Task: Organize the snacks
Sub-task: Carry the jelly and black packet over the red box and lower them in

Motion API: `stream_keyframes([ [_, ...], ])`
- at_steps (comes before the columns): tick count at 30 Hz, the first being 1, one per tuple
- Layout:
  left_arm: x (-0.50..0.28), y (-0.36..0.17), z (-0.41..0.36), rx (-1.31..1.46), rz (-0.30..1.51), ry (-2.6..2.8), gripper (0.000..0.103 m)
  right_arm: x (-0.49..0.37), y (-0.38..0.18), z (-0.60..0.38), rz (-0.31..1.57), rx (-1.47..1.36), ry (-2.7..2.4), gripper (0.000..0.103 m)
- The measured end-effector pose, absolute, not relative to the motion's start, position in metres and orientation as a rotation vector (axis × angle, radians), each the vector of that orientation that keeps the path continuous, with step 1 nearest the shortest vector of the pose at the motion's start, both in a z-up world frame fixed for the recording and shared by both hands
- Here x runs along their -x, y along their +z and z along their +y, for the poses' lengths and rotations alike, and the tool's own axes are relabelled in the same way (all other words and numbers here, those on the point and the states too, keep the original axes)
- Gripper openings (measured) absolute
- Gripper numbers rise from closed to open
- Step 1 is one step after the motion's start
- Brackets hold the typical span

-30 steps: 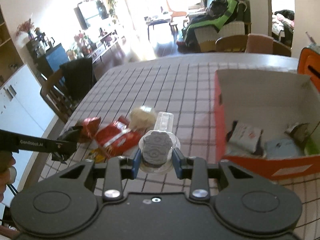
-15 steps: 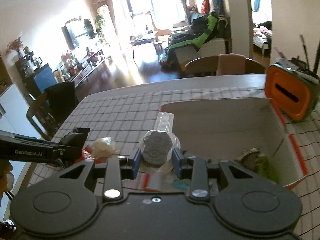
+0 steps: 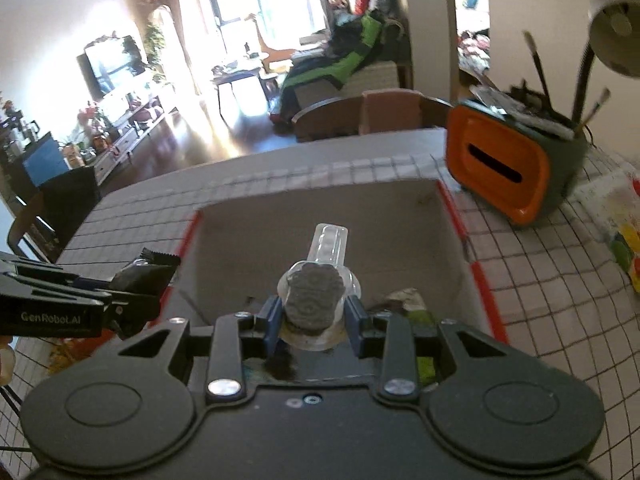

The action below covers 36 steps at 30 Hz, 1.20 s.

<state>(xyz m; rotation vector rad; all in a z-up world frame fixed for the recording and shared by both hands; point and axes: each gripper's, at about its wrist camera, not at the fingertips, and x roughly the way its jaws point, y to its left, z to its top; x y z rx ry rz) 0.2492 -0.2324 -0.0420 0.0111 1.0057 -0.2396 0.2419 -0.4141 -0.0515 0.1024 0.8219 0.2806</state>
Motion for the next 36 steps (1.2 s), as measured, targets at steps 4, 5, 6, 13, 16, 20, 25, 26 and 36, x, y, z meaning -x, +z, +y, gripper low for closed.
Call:
stream_keyframes([
  [4,-0.264,-0.055,-0.255,-0.045,1.032,-0.243,0.031,-0.246,-0.061,-0.431,0.853,-0.081,0.280,0.033],
  [5,-0.268,-0.058,-0.259,-0.050,1.043,-0.244,0.031,-0.247,-0.063,-0.433,0.862,-0.074,0.287,0.033],
  [6,-0.271,-0.062,-0.263,-0.053,1.054,-0.245,0.031,-0.248,-0.065,-0.433,0.866,-0.060,0.288,0.033],
  [13,-0.301,-0.084,-0.281,-0.048,1.139,-0.212,0.031,-0.263,-0.081,-0.434,0.920,0.025,0.315,0.033],
  [16,-0.311,-0.092,-0.287,-0.070,1.166,-0.198,0.031,-0.270,-0.087,-0.434,0.951,0.038,0.327,0.033],
  [20,-0.325,-0.102,-0.293,-0.073,1.214,-0.183,0.031,-0.274,-0.095,-0.431,0.967,0.073,0.343,0.033],
  [25,-0.336,-0.110,-0.298,-0.090,1.257,-0.173,0.031,-0.279,-0.099,-0.425,0.989,0.105,0.368,0.033],
  [26,-0.338,-0.113,-0.298,-0.088,1.269,-0.172,0.031,-0.281,-0.099,-0.424,0.991,0.110,0.372,0.033],
  [36,-0.355,-0.136,-0.299,-0.073,1.357,-0.149,0.032,-0.295,-0.101,-0.422,1.026,0.135,0.375,0.033],
])
